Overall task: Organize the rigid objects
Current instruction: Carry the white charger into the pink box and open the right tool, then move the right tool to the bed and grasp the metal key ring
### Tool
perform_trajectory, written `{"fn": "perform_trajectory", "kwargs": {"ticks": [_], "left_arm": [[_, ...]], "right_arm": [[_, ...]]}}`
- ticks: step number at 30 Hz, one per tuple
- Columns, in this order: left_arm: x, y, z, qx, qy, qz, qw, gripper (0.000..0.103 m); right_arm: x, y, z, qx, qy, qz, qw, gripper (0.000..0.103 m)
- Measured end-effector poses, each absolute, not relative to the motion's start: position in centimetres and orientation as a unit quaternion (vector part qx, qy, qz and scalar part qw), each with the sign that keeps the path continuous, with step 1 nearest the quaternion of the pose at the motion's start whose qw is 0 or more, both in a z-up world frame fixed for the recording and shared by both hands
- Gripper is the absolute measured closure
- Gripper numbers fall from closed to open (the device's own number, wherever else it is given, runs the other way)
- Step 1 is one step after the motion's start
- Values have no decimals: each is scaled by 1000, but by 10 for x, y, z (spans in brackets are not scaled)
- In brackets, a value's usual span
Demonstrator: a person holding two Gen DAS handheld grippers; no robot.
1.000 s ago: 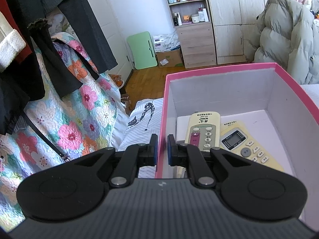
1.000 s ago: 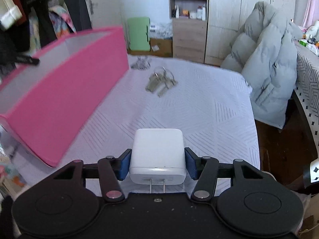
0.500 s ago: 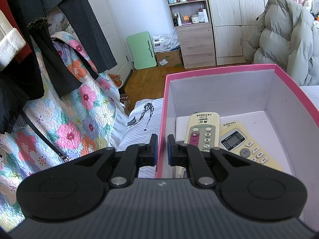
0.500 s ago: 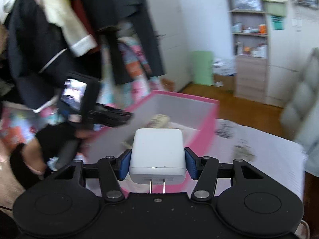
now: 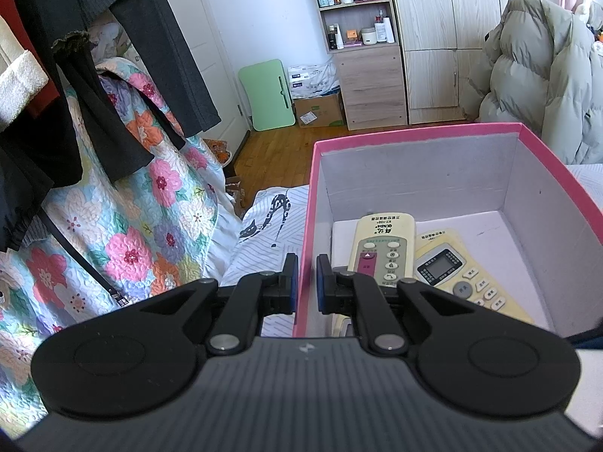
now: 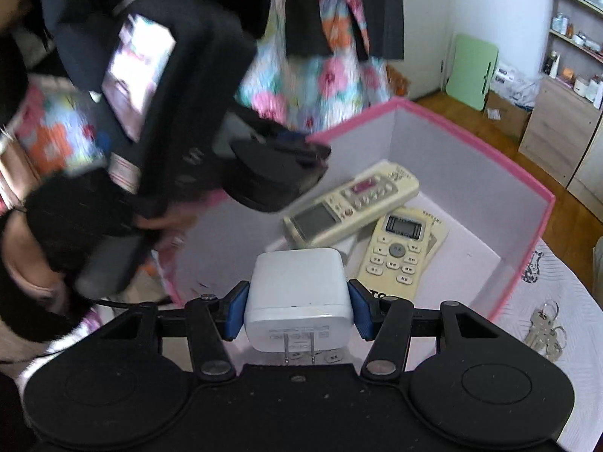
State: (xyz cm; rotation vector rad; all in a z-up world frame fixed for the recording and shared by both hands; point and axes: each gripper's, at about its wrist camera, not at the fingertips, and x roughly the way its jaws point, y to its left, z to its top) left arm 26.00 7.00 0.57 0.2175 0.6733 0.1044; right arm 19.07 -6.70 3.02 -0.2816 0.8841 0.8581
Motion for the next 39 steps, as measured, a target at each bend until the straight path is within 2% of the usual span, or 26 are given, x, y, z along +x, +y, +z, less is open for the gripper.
{"fn": "perform_trajectory", "kwargs": {"ticks": [14, 17, 24, 28, 39], "left_arm": [[261, 72, 2, 99, 329, 48, 938, 95], [261, 72, 2, 100, 328, 48, 938, 94], [261, 71, 1, 103, 329, 50, 937, 94], [260, 71, 1, 103, 329, 50, 937, 93], [260, 71, 1, 112, 329, 51, 936, 92]], "right_arm": [[211, -45, 5, -148, 450, 358, 804, 41], [200, -58, 18, -155, 419, 348, 824, 32], [166, -132, 65, -89, 363, 320, 871, 32], [145, -178, 72, -82, 313, 284, 902, 32], [181, -245, 15, -68, 343, 183, 919, 36]]}}
